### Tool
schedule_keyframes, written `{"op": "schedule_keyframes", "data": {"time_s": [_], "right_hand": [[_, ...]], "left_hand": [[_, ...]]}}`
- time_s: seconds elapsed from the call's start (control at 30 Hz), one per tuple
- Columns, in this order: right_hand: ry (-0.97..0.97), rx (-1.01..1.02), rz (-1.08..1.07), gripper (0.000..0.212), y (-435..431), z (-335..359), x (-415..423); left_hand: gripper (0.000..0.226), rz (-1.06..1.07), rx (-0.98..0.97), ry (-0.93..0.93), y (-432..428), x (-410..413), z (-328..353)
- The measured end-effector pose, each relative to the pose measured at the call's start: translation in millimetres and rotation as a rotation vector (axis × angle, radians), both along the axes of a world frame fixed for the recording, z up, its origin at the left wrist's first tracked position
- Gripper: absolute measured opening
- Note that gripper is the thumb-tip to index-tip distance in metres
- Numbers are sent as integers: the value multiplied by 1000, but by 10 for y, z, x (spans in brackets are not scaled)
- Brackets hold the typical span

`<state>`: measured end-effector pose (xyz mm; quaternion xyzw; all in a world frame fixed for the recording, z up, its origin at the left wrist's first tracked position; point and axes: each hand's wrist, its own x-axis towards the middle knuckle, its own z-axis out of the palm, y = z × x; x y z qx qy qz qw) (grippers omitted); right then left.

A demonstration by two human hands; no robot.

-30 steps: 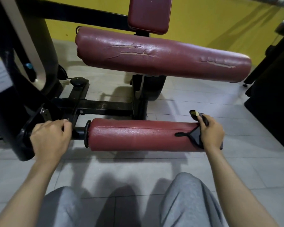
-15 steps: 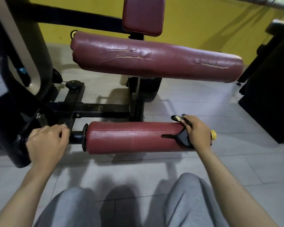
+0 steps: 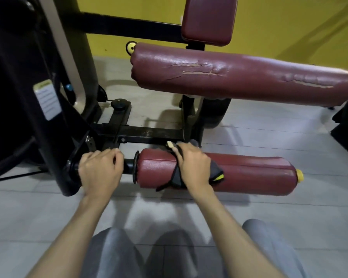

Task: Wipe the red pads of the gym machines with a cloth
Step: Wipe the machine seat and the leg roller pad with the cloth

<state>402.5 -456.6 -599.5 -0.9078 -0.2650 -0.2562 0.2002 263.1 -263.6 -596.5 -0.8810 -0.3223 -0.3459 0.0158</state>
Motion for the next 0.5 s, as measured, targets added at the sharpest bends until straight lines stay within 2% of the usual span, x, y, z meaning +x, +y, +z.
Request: {"op": "schedule_keyframes", "data": {"time_s": [0.1,0.17,0.27,0.33,0.37,0.43,0.5], "right_hand": [[-45,-6,105,28,813,-115,-360],[-21,14,169,29,1010,-186,-393],[-69,3,321,22,773,-228,-273],[-80,-24,358,32,429,-196,-116],[-60,-33,311,33,238,-162,-16],[-28,-85,116,22,-148,-48,204],[42,-202,-89,30,-439,77,432]], "left_hand": [[47,-11,-30,-12,23,2,10],[47,-14,-44,-42,18,0,23],[45,24,-38,-76,1,14,48],[45,46,-46,-56,4,23,46],[45,53,-56,-30,4,23,52],[44,51,-74,38,7,26,56],[44,31,-89,121,16,56,97]]}}
